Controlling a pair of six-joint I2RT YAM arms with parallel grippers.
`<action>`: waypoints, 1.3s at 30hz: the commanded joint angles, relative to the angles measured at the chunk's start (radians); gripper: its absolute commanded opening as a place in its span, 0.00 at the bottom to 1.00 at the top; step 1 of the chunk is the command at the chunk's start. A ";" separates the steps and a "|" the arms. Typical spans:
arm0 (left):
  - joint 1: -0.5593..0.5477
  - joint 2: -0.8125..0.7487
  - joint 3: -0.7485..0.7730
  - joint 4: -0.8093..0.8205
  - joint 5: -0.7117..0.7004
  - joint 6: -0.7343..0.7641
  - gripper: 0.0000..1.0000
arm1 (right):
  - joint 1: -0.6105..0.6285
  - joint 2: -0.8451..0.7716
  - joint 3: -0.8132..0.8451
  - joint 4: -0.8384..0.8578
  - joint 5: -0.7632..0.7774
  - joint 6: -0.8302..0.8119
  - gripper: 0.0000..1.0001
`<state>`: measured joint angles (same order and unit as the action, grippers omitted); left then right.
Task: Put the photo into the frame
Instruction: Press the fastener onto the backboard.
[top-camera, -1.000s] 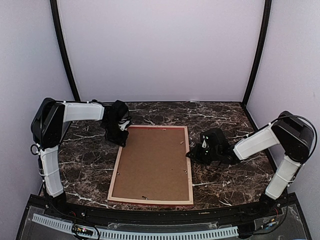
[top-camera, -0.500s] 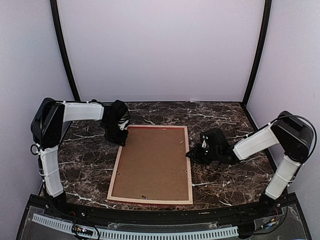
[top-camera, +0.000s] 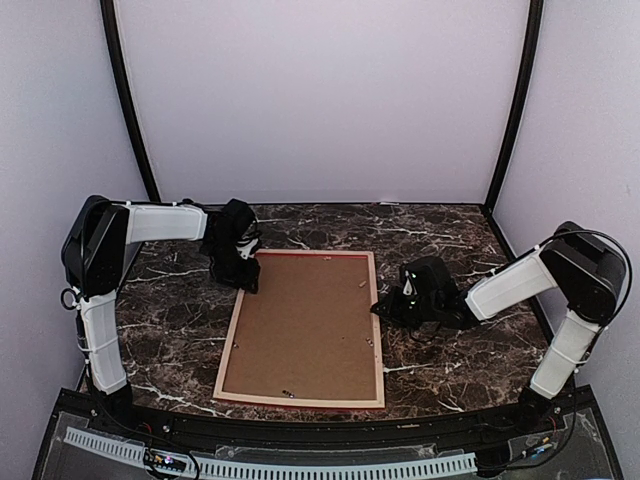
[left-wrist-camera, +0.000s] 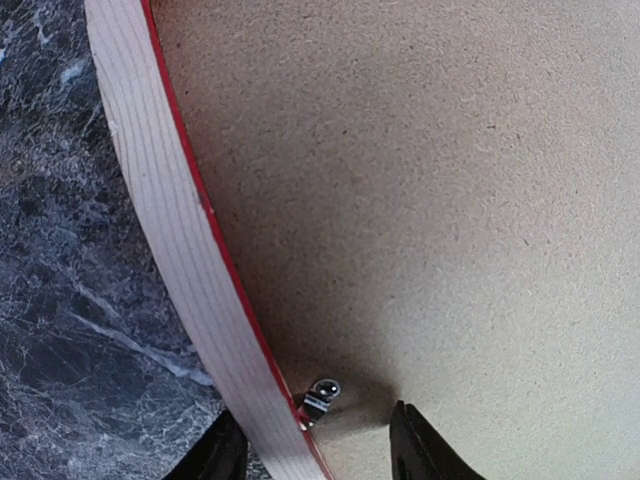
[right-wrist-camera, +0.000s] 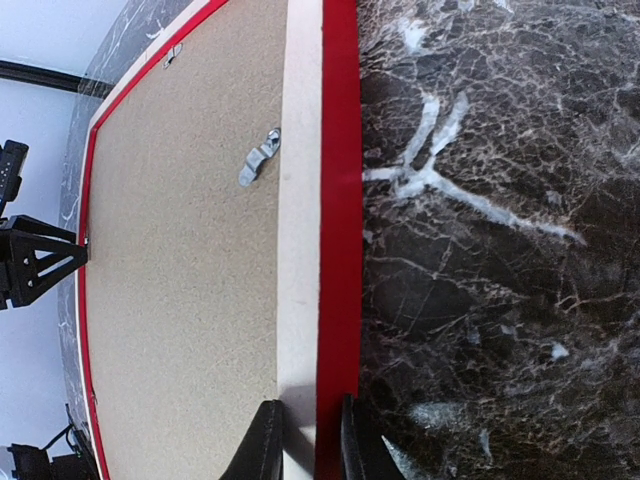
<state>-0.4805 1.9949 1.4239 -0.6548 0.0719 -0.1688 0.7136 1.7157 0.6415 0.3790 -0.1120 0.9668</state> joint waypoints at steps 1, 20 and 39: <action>-0.013 -0.049 -0.010 0.044 0.054 0.005 0.49 | 0.020 0.058 -0.017 -0.190 -0.035 -0.008 0.03; -0.015 -0.261 -0.349 0.237 0.168 -0.162 0.32 | -0.012 0.093 0.240 -0.494 0.026 -0.193 0.07; -0.015 -0.347 -0.476 0.317 0.136 -0.177 0.31 | -0.015 0.064 0.433 -0.701 0.106 -0.257 0.47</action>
<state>-0.4873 1.6844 0.9665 -0.3637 0.1761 -0.3405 0.6994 1.7618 1.0073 -0.2707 -0.0422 0.7513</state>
